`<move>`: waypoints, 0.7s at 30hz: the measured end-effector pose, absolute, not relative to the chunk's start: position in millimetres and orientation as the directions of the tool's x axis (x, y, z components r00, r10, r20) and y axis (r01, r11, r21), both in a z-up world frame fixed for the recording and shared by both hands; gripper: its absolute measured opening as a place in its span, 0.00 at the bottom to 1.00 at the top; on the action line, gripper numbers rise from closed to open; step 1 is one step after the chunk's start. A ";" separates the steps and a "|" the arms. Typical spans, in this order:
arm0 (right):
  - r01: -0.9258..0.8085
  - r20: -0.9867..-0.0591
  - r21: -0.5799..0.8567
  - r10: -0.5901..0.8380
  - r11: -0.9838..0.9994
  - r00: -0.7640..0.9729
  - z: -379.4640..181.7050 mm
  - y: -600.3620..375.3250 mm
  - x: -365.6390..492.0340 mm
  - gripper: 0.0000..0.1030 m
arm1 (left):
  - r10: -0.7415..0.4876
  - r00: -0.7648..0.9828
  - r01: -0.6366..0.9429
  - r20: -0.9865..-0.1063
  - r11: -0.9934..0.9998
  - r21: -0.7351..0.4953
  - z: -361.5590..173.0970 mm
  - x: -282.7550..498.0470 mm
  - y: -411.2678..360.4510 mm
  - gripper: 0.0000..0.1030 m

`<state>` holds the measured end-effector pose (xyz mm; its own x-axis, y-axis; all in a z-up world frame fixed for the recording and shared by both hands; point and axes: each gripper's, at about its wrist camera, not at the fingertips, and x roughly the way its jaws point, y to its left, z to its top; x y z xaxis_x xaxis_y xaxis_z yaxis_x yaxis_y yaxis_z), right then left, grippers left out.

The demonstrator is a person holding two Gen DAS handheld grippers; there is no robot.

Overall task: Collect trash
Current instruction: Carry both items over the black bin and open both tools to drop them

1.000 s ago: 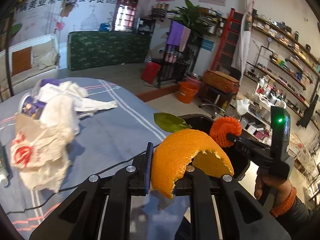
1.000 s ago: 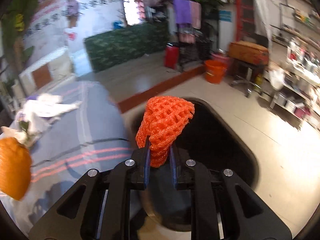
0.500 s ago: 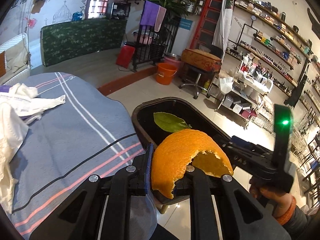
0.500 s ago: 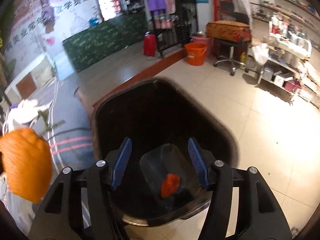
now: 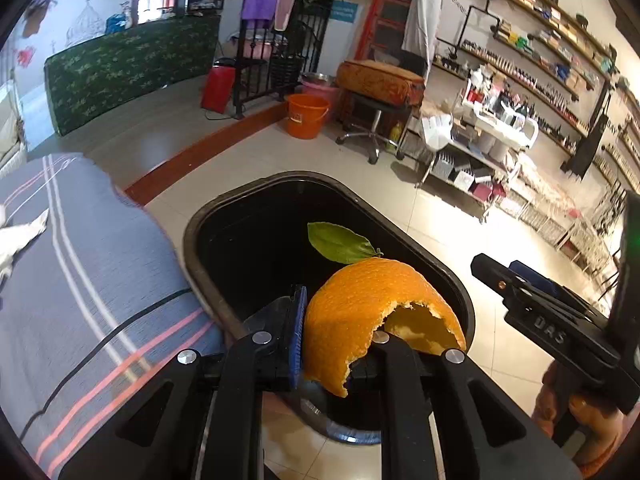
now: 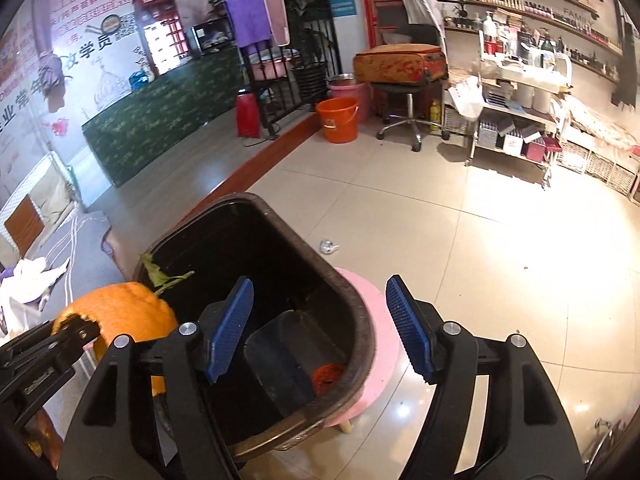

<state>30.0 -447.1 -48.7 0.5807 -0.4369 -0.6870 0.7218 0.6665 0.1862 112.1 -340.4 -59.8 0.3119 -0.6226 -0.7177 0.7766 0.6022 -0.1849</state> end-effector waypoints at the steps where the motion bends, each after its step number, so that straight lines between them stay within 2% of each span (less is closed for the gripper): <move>1: 0.724 -0.688 0.189 -0.437 0.664 0.580 -49.0 -447.8 28.5 0.67 | -0.613 0.306 0.781 -0.728 0.599 -0.176 -61.4 111.3 -344.8 0.15; 4: 0.731 -0.688 0.197 -0.438 0.654 0.578 -50.1 -454.7 27.4 0.67 | -0.569 0.282 0.785 -0.773 0.600 -0.155 -67.1 113.3 -357.1 0.16; 8: 0.740 -0.685 0.207 -0.446 0.640 0.576 -49.3 -461.9 25.6 0.71 | -0.465 0.260 0.789 -0.846 0.608 -0.092 -74.4 117.1 -374.8 0.27; 9: 0.743 -0.685 0.209 -0.447 0.636 0.575 -49.5 -462.8 24.8 0.71 | -0.438 0.252 0.790 -0.863 0.609 -0.079 -75.2 119.7 -376.8 0.35; 10: 0.744 -0.686 0.210 -0.447 0.634 0.574 -49.5 -464.3 24.0 0.71 | -0.418 0.244 0.792 -0.875 0.607 -0.069 -76.4 120.7 -378.3 0.49; 11: 0.747 -0.687 0.210 -0.448 0.630 0.572 -50.0 -465.3 23.6 0.71 | -0.403 0.239 0.794 -0.884 0.605 -0.062 -77.6 121.8 -379.1 0.56; 12: 0.749 -0.689 0.210 -0.448 0.628 0.569 -50.7 -465.7 23.2 0.71 | -0.397 0.235 0.798 -0.887 0.601 -0.057 -78.7 122.5 -377.9 0.69; 13: 0.750 -0.691 0.211 -0.447 0.627 0.568 -51.3 -466.0 23.1 0.71 | -0.403 0.232 0.801 -0.885 0.595 -0.061 -76.9 122.3 -376.6 0.77; 18: 0.748 -0.694 0.220 -0.438 0.627 0.571 -51.8 -465.0 24.9 0.72 | -0.384 0.249 0.827 -0.889 0.562 -0.012 -70.5 114.1 -378.8 0.90; 21: 0.747 -0.688 0.230 -0.439 0.624 0.578 -49.0 -465.0 23.3 0.72 | -0.378 0.296 0.828 -0.877 0.560 0.037 -64.3 112.9 -375.0 0.91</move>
